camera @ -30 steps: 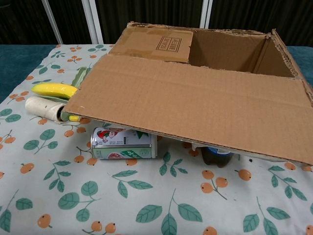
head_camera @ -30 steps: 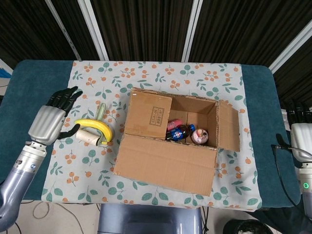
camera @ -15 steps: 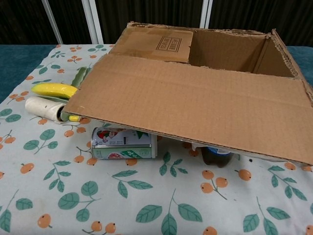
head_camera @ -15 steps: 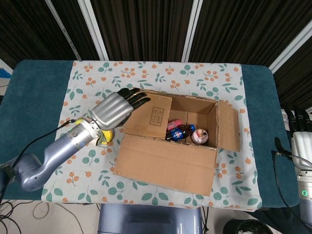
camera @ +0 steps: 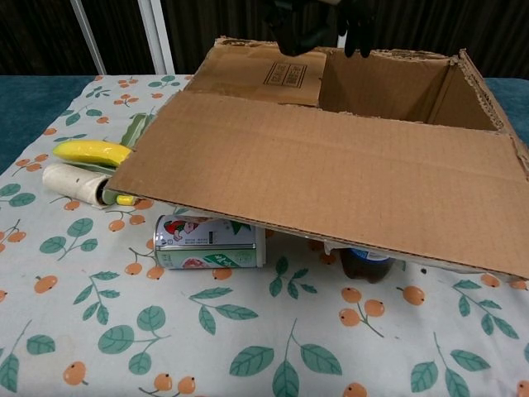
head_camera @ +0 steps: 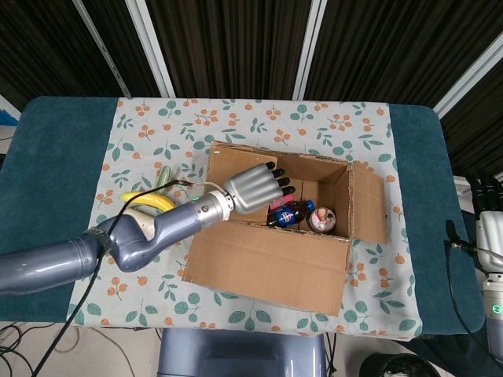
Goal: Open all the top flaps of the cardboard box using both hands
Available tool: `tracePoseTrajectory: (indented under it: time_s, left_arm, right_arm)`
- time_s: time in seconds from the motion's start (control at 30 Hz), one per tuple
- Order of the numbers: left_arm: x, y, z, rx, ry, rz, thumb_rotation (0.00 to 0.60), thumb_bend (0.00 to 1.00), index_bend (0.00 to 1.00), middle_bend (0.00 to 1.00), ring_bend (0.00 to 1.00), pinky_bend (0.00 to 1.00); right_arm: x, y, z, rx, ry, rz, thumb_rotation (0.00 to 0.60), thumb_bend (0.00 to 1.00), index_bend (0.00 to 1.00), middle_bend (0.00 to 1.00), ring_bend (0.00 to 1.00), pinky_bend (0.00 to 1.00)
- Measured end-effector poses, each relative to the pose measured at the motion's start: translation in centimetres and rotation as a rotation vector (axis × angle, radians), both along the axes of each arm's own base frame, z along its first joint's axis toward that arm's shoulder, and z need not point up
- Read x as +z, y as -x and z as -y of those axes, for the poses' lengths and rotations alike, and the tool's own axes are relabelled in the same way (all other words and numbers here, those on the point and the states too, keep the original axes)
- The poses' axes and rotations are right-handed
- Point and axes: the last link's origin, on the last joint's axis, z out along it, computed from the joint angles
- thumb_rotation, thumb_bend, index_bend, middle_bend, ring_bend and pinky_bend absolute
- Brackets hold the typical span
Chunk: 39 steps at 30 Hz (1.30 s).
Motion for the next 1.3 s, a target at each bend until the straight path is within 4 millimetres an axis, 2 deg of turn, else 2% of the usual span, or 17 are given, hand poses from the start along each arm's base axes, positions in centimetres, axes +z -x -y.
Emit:
tracePoseTrajectory:
  time_s: [0.23,0.33,0.5,0.9,1.3]
  left_arm:
    - [-3.2,-0.6,0.2,-0.02,0.037,-0.071,0.6,0.84,0.23,0.25,0.18,0.26]
    - [-4.0,-0.5,0.0,-0.016,0.039,-0.087,0.6,0.84,0.25,0.29,0.21,0.28]
    - [-4.4,-0.2,-0.1,-0.013,0.033,-0.096,0.6,0.86,0.33,0.4,0.3,0.36]
    - [-2.4,-0.9,-0.5,-0.029,-0.005,-0.057,0.6,0.91,0.48,0.6,0.47,0.5]
    - [0.7,-1.4,-0.5,-0.062,-0.049,-0.037,0.6,0.91,0.51,0.63,0.49,0.52]
  right_arm:
    - [0.5,0.4,0.1,-0.01,0.012,0.022,0.6,0.45,0.0,0.0,0.04,0.23]
    - [0.5,0.5,0.1,-0.012,0.006,0.026,0.6,0.45,0.0,0.0,0.04,0.23]
    - [0.4,0.6,0.1,-0.015,0.003,0.029,0.6,0.45,0.0,0.0,0.04,0.23]
    - [-0.2,0.5,0.1,-0.017,-0.019,0.042,0.6,0.46,0.0,0.0,0.04,0.23]
    - [-0.4,0.3,0.1,-0.006,-0.027,0.059,0.6,0.47,0.0,0.0,0.04,0.23]
